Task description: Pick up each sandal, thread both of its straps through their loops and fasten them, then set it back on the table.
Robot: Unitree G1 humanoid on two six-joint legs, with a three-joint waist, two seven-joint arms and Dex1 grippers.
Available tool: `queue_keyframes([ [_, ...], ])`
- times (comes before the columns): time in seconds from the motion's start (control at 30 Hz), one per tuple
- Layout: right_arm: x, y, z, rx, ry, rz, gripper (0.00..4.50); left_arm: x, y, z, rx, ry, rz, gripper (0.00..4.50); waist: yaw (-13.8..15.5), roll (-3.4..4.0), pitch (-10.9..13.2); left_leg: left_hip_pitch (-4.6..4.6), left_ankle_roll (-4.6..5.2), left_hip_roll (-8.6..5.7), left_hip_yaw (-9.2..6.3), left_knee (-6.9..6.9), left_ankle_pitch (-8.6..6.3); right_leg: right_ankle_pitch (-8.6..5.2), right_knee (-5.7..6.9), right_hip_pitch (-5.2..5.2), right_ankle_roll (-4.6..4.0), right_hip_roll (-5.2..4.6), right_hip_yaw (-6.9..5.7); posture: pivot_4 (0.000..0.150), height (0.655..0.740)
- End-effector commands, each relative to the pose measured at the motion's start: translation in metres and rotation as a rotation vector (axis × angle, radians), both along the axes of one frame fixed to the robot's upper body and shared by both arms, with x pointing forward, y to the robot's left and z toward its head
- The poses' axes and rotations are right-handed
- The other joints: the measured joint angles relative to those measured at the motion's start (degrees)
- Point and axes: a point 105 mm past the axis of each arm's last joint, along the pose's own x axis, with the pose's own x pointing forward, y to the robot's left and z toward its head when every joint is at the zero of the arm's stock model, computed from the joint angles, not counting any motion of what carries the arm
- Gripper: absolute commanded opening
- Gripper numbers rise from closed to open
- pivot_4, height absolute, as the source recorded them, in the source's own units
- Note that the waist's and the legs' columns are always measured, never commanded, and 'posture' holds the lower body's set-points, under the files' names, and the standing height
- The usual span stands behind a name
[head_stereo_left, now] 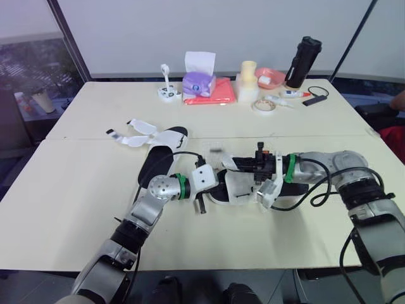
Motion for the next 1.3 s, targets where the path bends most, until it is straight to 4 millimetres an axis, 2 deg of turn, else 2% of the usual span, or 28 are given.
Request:
queue_keyframes([
  [0.03, 0.012, -0.018, 0.01, 0.024, -0.101, -0.053, 0.08, -0.001, 0.001, -0.003, 0.001, 0.014, -0.002, 0.0, 0.06, 0.0, 0.0, 0.0, 0.0, -0.01, -0.01, 0.0, 0.0, 0.0, 0.0, 0.01, 0.0, -0.01, 0.0, 0.15, 0.74],
  [0.13, 0.014, -0.025, 0.01, 0.049, -0.088, -0.066, 1.01, -0.002, 0.001, -0.003, 0.0, 0.015, -0.002, 0.0, 0.01, 0.0, 0.0, -0.01, 0.01, -0.06, 0.01, -0.02, 0.0, 0.0, 0.0, 0.0, 0.0, -0.05, 0.0, 0.15, 0.74],
  [0.2, 0.014, -0.028, 0.012, 0.059, -0.089, -0.072, 1.92, -0.002, 0.001, -0.003, 0.0, 0.018, -0.003, 0.0, -0.14, 0.0, 0.0, -0.01, 0.02, -0.08, 0.01, -0.02, 0.0, 0.0, 0.0, 0.0, 0.0, -0.06, 0.0, 0.15, 0.74],
  [0.23, 0.015, -0.031, 0.014, 0.069, -0.098, -0.079, 2.57, -0.002, 0.002, -0.003, -0.001, 0.019, -0.004, 0.0, -0.23, 0.0, 0.0, -0.01, 0.02, -0.08, 0.01, -0.03, 0.0, 0.0, 0.01, 0.0, 0.0, -0.06, 0.0, 0.15, 0.74],
  [0.37, 0.018, -0.047, 0.03, 0.119, -0.148, -0.131, 4.48, -0.002, 0.003, -0.004, -0.005, 0.024, -0.006, 0.0, -0.41, 0.0, 0.0, 0.0, 0.03, -0.07, 0.01, -0.04, 0.0, 0.0, 0.04, -0.01, 0.0, -0.03, 0.01, 0.15, 0.74],
  [0.47, 0.025, -0.071, 0.039, 0.136, -0.153, -0.236, 4.48, -0.002, 0.004, -0.003, -0.016, 0.029, -0.01, 0.0, -0.34, 0.0, 0.0, -0.01, 0.03, -0.08, 0.02, -0.05, -0.01, 0.0, 0.04, -0.02, 0.0, -0.05, 0.01, 0.15, 0.74],
  [0.57, 0.032, -0.103, 0.057, 0.313, -0.027, -0.409, 4.48, -0.001, 0.005, -0.001, -0.024, 0.034, -0.015, 0.0, -0.51, -0.01, 0.01, -0.01, 0.05, -0.08, 0.05, -0.07, -0.01, 0.0, 0.02, -0.02, 0.0, -0.05, 0.03, 0.15, 0.74],
  [0.63, 0.027, -0.11, 0.064, 0.367, 0.027, -0.42, 4.48, 0.0, 0.007, -0.001, -0.025, 0.037, -0.018, 0.0, -0.62, -0.01, 0.01, -0.01, 0.06, -0.08, 0.06, -0.07, -0.02, 0.0, 0.0, 0.0, 0.0, -0.04, 0.03, 0.15, 0.74],
  [0.73, 0.022, -0.117, 0.061, 0.394, 0.113, -0.451, 4.48, 0.001, 0.009, -0.001, -0.019, 0.038, -0.02, 0.0, -0.8, -0.01, 0.01, 0.0, 0.09, -0.02, 0.06, -0.06, -0.04, 0.0, -0.01, 0.02, 0.0, -0.02, 0.03, 0.15, 0.74],
  [0.83, 0.03, -0.124, 0.06, 0.593, 0.377, -0.558, 4.48, 0.002, 0.01, -0.001, -0.015, 0.038, -0.024, 0.0, -1.3, -0.05, 0.03, 0.06, 0.1, 0.02, 0.02, -0.04, -0.04, 0.0, -0.07, 0.19, 0.0, 0.02, 0.0, 0.15, 0.74],
  [0.9, 0.028, -0.114, 0.061, 0.754, 0.741, -0.543, 4.48, 0.002, 0.01, -0.001, -0.013, 0.041, -0.033, 0.0, -1.57, -0.01, 0.03, 0.21, 0.1, 0.05, -0.04, -0.02, -0.04, 0.0, -0.15, 0.44, 0.0, 0.06, -0.06, 0.15, 0.74],
  [0.97, 0.018, -0.1, 0.064, 0.83, 1.026, -0.481, 4.48, 0.002, 0.01, -0.001, -0.012, 0.047, -0.044, 0.0, -1.73, 0.08, 0.02, 0.4, 0.14, 0.14, -0.08, -0.04, -0.07, 0.0, -0.22, 0.68, 0.0, 0.07, -0.09, 0.15, 0.74],
  [1.0, 0.011, -0.093, 0.061, 0.855, 1.228, -0.474, 4.48, 0.0, 0.01, -0.002, -0.009, 0.053, -0.055, 0.0, -1.71, 0.1, 0.02, 0.47, 0.16, 0.23, -0.07, -0.04, -0.08, 0.0, -0.23, 0.72, 0.0, 0.07, -0.09, 0.15, 0.74],
  [1.07, -0.014, -0.077, 0.052, 0.802, 1.608, -0.444, 4.48, -0.004, 0.009, -0.004, 0.012, 0.056, -0.083, 0.0, -1.52, 0.14, 0.02, 0.5, 0.18, 0.28, -0.12, -0.06, -0.09, 0.0, -0.25, 0.77, 0.0, 0.05, -0.1, 0.15, 0.74],
  [1.1, -0.027, -0.072, 0.05, 0.762, 1.744, -0.425, 4.48, -0.005, 0.009, -0.006, 0.025, 0.052, -0.09, 0.0, -1.28, 0.14, 0.02, 0.51, 0.2, 0.29, -0.12, -0.04, -0.11, 0.0, -0.26, 0.78, 0.0, 0.05, -0.12, 0.15, 0.74],
  [1.2, -0.053, -0.061, 0.047, 0.666, 1.993, -0.378, 4.48, -0.003, 0.012, -0.01, 0.062, 0.038, -0.081, 0.0, -0.69, 0.1, 0.02, 0.52, 0.32, 0.27, -0.14, -0.02, -0.18, -0.01, -0.4, 0.86, -0.01, 0.02, -0.15, 0.15, 0.74],
  [1.3, -0.065, -0.052, 0.035, 0.575, 2.081, -0.39, 4.48, 0.001, 0.015, -0.016, 0.119, 0.003, -0.064, 0.0, -0.28, 0.1, 0.02, 0.55, 0.34, 0.26, -0.1, 0.0, -0.19, -0.01, -0.4, 0.84, -0.01, 0.03, -0.12, 0.15, 0.74],
])
